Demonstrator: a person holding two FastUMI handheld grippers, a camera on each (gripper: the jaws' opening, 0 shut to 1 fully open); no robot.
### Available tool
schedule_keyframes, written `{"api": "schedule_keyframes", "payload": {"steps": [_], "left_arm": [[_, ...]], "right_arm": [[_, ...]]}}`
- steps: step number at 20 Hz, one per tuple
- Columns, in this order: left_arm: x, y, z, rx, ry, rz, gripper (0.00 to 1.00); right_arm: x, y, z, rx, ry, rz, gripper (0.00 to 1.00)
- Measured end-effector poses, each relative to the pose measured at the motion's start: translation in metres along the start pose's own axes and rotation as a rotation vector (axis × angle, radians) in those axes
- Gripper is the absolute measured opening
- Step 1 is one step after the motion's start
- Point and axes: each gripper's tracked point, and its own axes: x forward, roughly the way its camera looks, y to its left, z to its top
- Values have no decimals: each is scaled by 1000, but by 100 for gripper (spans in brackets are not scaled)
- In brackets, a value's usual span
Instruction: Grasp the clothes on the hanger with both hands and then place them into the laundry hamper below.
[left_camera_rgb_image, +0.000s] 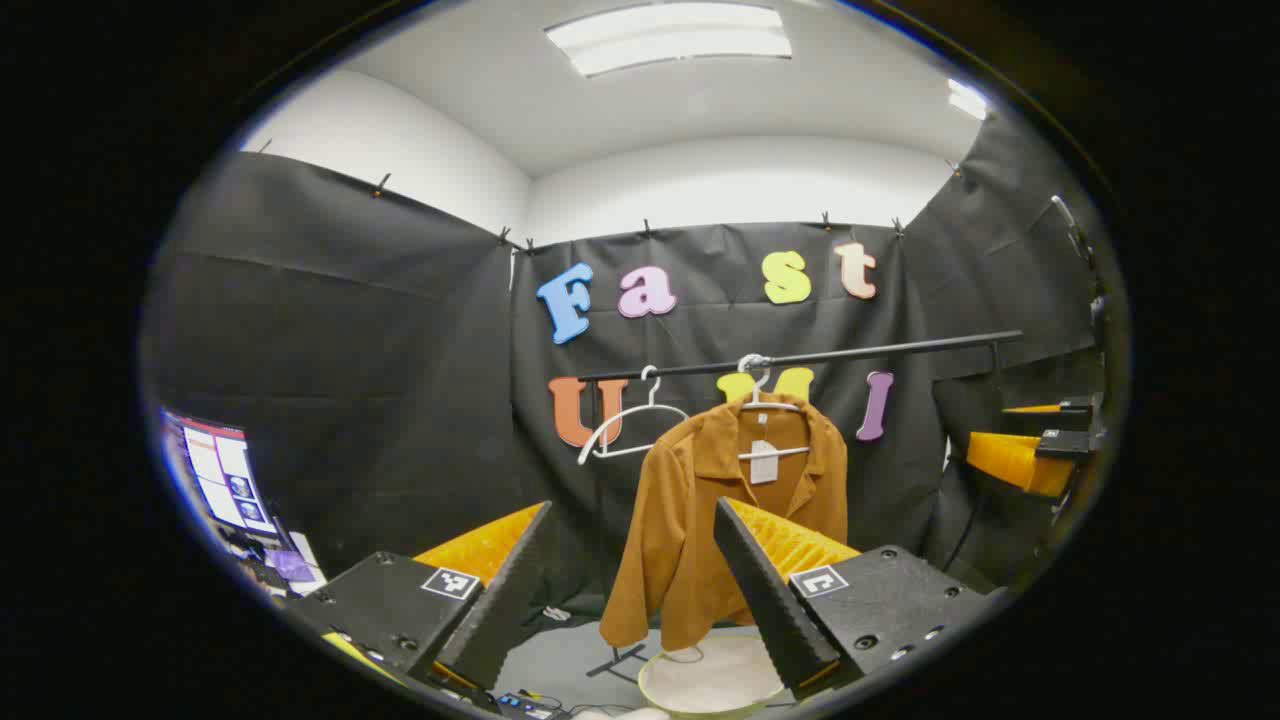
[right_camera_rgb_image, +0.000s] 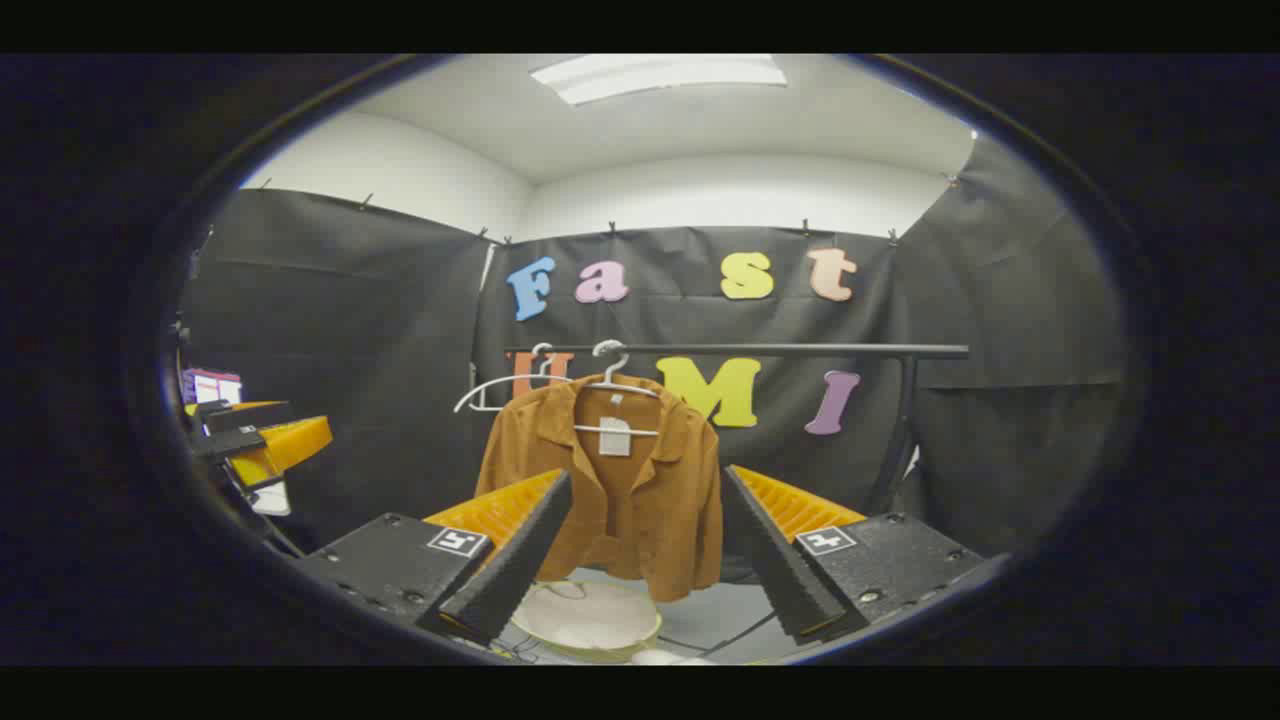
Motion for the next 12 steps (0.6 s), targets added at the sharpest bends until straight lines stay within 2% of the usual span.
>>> {"api": "schedule_keyframes", "payload": {"steps": [12], "left_arm": [[-1,0,-2,7,8,-32,100]], "right_arm": [[-7,2,-15,12,5,-48,97]]}}
